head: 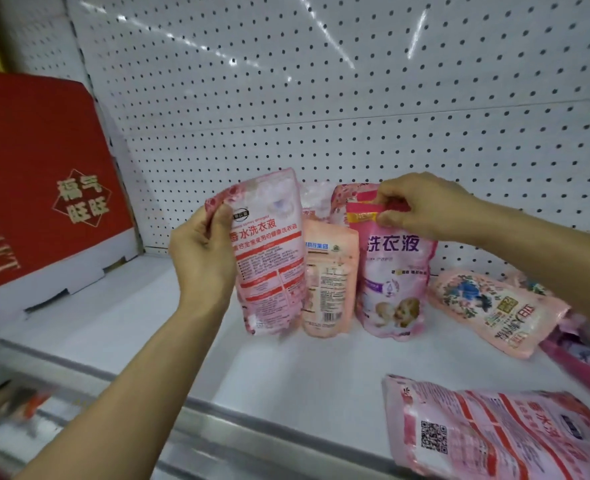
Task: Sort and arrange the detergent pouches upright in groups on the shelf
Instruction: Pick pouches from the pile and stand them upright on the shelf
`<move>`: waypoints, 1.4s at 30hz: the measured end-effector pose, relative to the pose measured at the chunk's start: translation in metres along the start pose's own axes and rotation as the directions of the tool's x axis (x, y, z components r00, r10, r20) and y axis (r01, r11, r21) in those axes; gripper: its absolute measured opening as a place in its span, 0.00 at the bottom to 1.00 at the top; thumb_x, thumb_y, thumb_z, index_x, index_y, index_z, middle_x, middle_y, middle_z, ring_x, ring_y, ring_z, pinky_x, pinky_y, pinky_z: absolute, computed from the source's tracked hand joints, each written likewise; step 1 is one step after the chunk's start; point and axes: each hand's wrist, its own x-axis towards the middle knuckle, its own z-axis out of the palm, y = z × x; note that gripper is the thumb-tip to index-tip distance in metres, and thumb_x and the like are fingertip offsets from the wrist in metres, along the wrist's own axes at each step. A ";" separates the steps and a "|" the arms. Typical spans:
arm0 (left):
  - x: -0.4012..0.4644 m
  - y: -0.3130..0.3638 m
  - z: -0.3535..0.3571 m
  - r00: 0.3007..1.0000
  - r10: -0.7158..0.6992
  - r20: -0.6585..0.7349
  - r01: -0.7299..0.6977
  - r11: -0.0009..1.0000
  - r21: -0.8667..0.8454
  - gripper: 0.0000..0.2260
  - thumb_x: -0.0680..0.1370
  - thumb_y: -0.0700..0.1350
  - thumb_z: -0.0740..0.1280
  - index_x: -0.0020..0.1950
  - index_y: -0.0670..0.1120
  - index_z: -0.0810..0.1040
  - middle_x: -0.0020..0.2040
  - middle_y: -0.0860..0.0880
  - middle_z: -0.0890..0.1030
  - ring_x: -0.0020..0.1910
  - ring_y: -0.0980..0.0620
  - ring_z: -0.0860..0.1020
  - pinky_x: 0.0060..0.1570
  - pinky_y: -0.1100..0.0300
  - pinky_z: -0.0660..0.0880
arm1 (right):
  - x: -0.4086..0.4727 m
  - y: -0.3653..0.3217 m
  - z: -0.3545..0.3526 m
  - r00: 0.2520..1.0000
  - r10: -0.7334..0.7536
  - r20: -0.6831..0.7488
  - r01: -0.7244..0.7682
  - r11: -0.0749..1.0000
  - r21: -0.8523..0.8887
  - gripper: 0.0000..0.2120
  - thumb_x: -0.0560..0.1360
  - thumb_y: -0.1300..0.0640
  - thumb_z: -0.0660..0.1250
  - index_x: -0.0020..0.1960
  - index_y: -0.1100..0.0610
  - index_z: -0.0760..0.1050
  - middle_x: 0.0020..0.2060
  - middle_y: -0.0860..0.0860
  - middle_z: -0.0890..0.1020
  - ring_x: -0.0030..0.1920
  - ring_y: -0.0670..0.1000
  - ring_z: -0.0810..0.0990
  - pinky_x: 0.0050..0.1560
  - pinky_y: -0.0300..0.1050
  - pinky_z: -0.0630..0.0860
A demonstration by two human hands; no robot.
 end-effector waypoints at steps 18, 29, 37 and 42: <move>-0.024 -0.004 -0.001 0.982 -0.125 0.141 0.117 0.991 0.064 0.26 0.81 0.39 0.65 0.76 0.53 0.62 0.66 0.53 0.73 0.60 0.55 0.75 0.45 0.71 0.73 | -0.041 0.002 0.004 0.972 -0.098 -0.214 0.089 0.995 -0.052 0.28 0.73 0.52 0.69 0.72 0.51 0.68 0.71 0.53 0.68 0.72 0.55 0.62 0.68 0.57 0.61; -0.200 0.032 0.041 0.437 0.285 0.853 -0.680 0.726 0.105 0.20 0.75 0.62 0.63 0.63 0.55 0.79 0.59 0.58 0.81 0.59 0.60 0.76 0.67 0.59 0.70 | -0.170 0.045 0.009 0.920 -0.074 0.385 0.071 0.997 0.022 0.13 0.78 0.46 0.63 0.62 0.44 0.75 0.59 0.42 0.77 0.57 0.44 0.75 0.59 0.49 0.74; -0.254 -0.004 0.084 0.100 0.321 0.942 -0.921 0.387 -0.034 0.09 0.75 0.52 0.62 0.46 0.53 0.81 0.45 0.55 0.84 0.43 0.52 0.81 0.37 0.59 0.76 | -0.218 0.056 0.014 0.800 -0.082 0.594 0.001 0.991 0.135 0.15 0.81 0.47 0.59 0.60 0.51 0.77 0.55 0.47 0.80 0.54 0.45 0.77 0.59 0.41 0.73; -0.238 0.002 0.072 0.393 0.418 0.819 -0.782 0.620 0.059 0.08 0.77 0.48 0.62 0.51 0.53 0.80 0.45 0.54 0.85 0.41 0.53 0.83 0.36 0.57 0.79 | -0.222 0.064 0.006 0.816 -0.103 0.569 -0.180 0.889 0.421 0.39 0.68 0.21 0.47 0.55 0.48 0.81 0.53 0.42 0.83 0.57 0.44 0.80 0.64 0.49 0.73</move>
